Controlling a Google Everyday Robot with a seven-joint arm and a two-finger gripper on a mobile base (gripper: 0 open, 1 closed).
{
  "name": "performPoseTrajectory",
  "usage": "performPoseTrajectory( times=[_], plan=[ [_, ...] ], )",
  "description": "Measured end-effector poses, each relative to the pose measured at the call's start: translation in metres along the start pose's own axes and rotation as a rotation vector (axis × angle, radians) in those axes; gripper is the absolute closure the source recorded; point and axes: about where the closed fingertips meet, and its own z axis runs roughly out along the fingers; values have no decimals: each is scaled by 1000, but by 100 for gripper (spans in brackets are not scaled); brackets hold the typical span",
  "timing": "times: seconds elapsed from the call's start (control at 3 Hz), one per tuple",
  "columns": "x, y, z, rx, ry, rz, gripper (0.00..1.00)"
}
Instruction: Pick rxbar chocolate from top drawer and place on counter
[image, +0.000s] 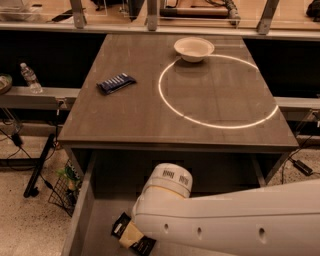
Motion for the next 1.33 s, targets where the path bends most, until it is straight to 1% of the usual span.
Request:
performPoseTrajectory(
  times=[0.33, 0.67, 1.0, 1.33],
  plan=[
    [-2, 5, 14, 3, 6, 28, 0],
    [5, 8, 28, 14, 6, 32, 23],
    [6, 8, 29, 21, 3, 30, 46],
    [4, 7, 24, 21, 3, 30, 70]
  ],
)
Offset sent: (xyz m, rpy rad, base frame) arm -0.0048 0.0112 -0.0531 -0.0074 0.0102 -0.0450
